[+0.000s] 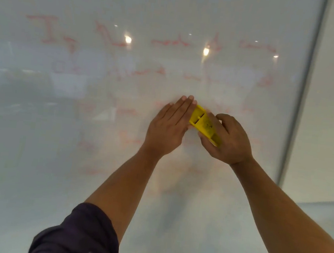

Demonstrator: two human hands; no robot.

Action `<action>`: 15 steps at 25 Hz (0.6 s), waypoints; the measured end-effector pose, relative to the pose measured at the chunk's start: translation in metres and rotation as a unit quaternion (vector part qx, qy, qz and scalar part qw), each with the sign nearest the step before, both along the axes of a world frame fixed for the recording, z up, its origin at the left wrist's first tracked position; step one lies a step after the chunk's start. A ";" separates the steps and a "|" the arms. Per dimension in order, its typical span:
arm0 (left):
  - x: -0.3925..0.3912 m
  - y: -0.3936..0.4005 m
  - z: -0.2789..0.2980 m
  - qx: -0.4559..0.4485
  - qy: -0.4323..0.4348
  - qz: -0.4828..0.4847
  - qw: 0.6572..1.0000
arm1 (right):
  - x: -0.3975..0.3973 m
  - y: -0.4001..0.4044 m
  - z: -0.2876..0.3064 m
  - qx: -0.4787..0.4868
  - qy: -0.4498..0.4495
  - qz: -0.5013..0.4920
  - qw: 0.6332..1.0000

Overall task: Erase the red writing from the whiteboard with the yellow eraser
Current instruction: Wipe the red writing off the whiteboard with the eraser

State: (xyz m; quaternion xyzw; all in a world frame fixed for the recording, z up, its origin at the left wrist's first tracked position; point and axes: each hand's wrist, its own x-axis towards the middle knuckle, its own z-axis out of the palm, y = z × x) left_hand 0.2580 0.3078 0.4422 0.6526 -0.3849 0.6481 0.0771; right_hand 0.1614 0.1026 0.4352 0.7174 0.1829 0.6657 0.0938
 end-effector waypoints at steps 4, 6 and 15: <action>0.015 0.062 0.032 -0.041 -0.008 0.046 0.998 | 0.036 0.063 0.038 -0.043 -0.024 0.012 0.999; 0.022 0.091 0.047 -0.053 -0.019 0.067 0.996 | 0.049 0.094 0.054 -0.049 -0.040 0.015 0.998; 0.043 0.214 0.095 -0.143 -0.025 0.152 0.978 | 0.092 0.213 0.113 -0.018 -0.117 0.028 0.993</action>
